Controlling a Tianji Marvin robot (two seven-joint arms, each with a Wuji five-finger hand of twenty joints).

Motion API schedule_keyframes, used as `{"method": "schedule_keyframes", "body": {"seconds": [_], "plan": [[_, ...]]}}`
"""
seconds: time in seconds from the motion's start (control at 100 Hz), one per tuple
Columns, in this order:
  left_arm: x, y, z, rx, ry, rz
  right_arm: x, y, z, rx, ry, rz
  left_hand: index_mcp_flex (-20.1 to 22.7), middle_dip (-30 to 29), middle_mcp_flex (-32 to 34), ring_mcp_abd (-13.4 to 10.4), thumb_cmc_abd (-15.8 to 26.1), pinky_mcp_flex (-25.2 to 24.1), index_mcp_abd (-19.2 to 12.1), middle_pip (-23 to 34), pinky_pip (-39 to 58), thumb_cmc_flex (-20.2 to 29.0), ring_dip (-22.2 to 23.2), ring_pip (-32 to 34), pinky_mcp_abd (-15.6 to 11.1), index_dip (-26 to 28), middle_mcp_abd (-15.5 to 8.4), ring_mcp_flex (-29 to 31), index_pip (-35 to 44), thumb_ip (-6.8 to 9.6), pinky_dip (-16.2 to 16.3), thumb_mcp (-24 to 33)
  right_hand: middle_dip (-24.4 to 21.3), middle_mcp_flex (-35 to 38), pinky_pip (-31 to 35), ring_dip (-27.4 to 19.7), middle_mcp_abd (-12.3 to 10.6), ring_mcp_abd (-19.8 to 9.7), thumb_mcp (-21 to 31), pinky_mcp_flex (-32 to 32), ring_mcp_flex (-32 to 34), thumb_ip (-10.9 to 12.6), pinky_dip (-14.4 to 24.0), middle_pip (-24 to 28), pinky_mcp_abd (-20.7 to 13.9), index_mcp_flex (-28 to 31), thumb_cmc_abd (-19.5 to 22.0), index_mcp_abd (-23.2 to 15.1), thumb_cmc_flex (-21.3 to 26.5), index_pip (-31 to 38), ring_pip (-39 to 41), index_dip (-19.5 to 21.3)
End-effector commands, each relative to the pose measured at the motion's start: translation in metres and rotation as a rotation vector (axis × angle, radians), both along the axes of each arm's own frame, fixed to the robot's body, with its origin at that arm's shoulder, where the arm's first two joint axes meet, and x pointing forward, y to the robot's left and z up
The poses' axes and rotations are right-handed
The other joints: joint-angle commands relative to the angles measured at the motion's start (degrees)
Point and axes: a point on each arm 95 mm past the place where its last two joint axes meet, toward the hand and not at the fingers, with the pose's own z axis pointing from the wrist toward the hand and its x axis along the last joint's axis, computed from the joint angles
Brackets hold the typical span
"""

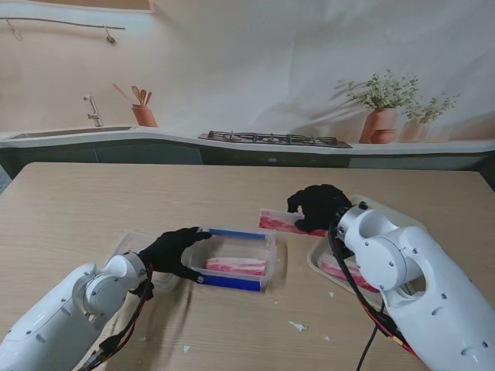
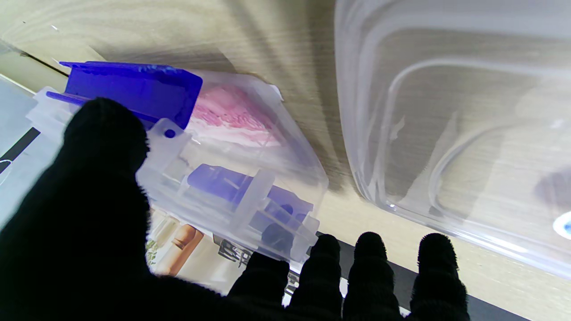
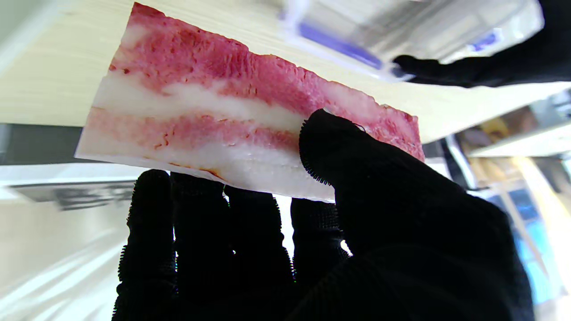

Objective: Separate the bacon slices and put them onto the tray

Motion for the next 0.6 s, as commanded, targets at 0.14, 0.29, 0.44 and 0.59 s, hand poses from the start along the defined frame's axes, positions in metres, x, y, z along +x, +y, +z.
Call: {"method": "schedule_keyframes", "body": {"seconds": [0.14, 0.29, 0.44, 0.59], "plan": [[-0.005, 0.0, -0.01, 0.019, 0.035, -0.006, -0.009, -0.053, -0.018, -0.089, 0.006, -0.125, 1.15, -0.01, 0.92, -0.72, 1.1, -0.21, 2.58, 1.36, -0.67, 4.25, -0.31, -1.0, -0.79, -0.47, -3.99, -1.86, 0.7, 1.02, 0.25, 4.64, 1.22, -0.49, 2.11, 1.08, 1.87, 0.87, 2.59, -1.31, -0.65, -0.21, 1.4, 3.05, 1.22, 1.44, 2.33, -2.03, 4.52, 6.08, 1.82, 3.84], [-0.004, 0.0, -0.01, 0.02, 0.036, -0.007, -0.013, -0.082, -0.03, -0.119, -0.004, -0.216, 1.05, -0.03, 0.89, -0.74, 1.14, -0.21, 2.58, 1.34, -0.66, 4.29, -0.32, -1.02, -0.82, -0.48, -3.97, -1.89, 0.67, 1.03, 0.21, 4.65, 1.26, -0.61, 2.06, 1.19, 2.14, 1.09, 2.28, -1.52, -0.81, -0.07, 1.51, 3.17, 1.23, 1.31, 2.53, -1.69, 4.76, 5.97, 1.91, 4.06], [-0.004, -0.002, -0.01, 0.022, 0.038, -0.009, -0.011, -0.102, -0.047, -0.139, 0.007, -0.308, 1.09, -0.04, 0.9, -0.73, 1.22, -0.24, 2.58, 1.35, -0.66, 4.32, -0.32, -1.01, -0.78, -0.47, -3.98, -1.86, 0.7, 1.04, 0.19, 4.63, 1.27, -0.84, 2.15, 1.26, 2.45, 1.34, 1.96, -1.56, -1.05, -0.01, 1.7, 3.21, 1.07, 1.23, 2.81, -1.45, 4.95, 5.85, 1.95, 4.24], [-0.004, -0.002, -0.011, 0.023, 0.038, -0.008, -0.005, -0.113, -0.063, -0.165, 0.048, -0.378, 1.07, -0.03, 0.89, -0.71, 1.34, -0.24, 2.55, 1.36, -0.7, 4.23, -0.31, -0.99, -0.78, -0.48, -3.99, -1.86, 0.69, 1.04, 0.15, 4.54, 1.53, -1.62, 2.18, 1.29, 1.91, 1.12, 1.35, -1.85, -1.62, -0.05, 1.89, 3.4, 0.78, 0.62, 4.0, -2.01, 4.81, 5.67, 1.92, 4.55]]}}
